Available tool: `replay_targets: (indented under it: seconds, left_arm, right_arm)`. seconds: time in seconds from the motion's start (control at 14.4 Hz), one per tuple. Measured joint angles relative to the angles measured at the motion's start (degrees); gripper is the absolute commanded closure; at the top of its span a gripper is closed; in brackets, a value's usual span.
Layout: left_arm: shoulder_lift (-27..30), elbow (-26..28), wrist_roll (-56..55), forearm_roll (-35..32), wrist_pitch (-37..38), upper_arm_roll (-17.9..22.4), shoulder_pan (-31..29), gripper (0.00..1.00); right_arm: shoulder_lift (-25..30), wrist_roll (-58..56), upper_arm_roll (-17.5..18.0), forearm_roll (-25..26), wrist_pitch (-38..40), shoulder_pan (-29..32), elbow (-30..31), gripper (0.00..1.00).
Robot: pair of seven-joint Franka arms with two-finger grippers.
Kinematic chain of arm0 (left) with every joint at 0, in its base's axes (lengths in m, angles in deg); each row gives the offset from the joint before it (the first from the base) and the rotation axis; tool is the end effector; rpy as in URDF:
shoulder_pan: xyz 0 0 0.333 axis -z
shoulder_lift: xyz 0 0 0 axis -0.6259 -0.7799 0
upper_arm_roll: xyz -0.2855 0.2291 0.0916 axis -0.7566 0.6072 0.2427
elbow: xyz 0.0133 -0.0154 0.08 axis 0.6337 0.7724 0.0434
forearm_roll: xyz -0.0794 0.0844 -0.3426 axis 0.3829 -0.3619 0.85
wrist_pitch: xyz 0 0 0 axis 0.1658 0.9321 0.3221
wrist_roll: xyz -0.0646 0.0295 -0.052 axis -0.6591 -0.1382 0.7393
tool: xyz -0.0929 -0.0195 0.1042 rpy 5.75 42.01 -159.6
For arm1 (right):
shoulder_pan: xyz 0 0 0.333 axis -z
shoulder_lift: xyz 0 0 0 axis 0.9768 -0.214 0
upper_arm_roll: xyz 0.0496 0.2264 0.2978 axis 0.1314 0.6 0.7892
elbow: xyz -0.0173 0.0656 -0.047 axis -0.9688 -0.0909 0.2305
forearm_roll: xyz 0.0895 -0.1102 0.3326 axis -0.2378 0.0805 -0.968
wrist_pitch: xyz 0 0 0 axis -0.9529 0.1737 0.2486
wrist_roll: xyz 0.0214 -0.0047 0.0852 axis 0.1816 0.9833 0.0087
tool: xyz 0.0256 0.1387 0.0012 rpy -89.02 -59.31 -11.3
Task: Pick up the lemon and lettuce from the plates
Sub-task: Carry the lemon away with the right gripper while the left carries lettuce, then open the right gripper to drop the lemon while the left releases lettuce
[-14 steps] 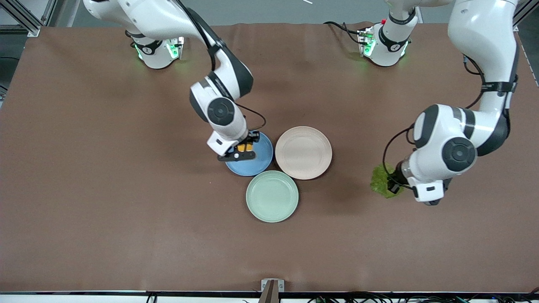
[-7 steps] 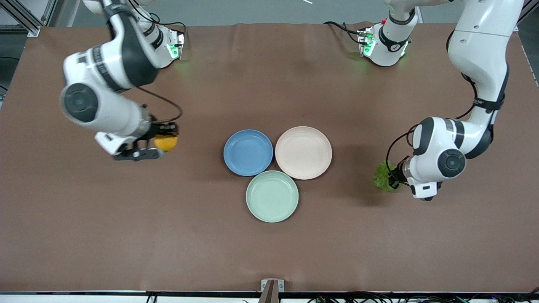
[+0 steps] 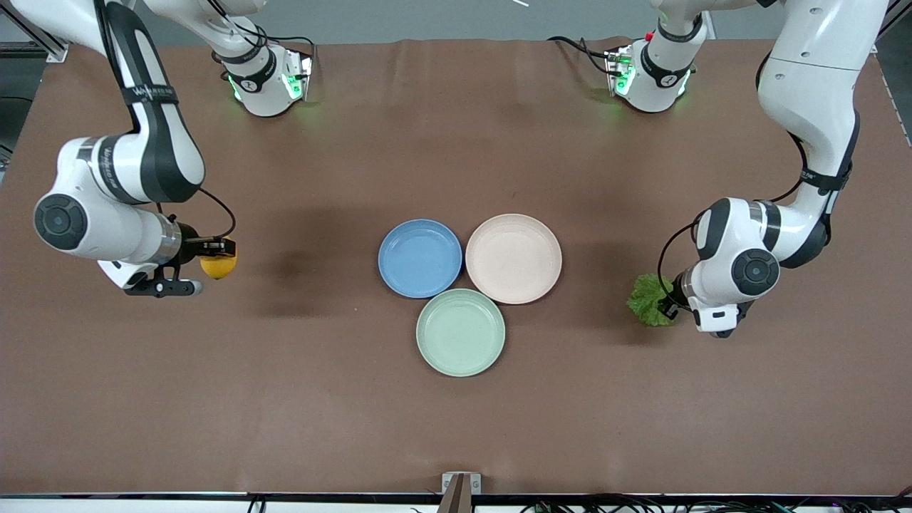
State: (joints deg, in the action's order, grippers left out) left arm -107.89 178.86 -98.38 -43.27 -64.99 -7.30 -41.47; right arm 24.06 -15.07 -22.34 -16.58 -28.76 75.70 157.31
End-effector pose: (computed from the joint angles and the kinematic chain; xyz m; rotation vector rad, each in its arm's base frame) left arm 0.6291 -0.0604 0.2523 -2.7412 -1.2858 0.1389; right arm 0.5503 0.0178 0.3631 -3.1110 0.0082 0.3353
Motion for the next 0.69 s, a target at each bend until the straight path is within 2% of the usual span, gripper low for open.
replay_targets:
  seconds: [0.28, 0.49, 0.69]
  left_arm:
    - [4.9, -2.6, 5.8, -0.3, -0.1, -1.2, 0.2, 0.0]
    - [10.8, -2.9, 16.2, -0.3, 0.8, -1.5, -0.5, 0.0]
    - [13.9, -5.3, 28.2, -0.3, 3.9, -1.4, -3.5, 0.0]
  right_arm:
    - [-1.0, -1.2, 0.0, 1.2, -11.2, 2.6, 7.2, 0.79]
    - [-3.0, -3.2, 0.0, 1.7, -15.0, 5.3, 8.5, 0.79]
    - [-6.0, -4.7, 0.0, 1.7, -19.2, 7.2, 8.8, 0.78]
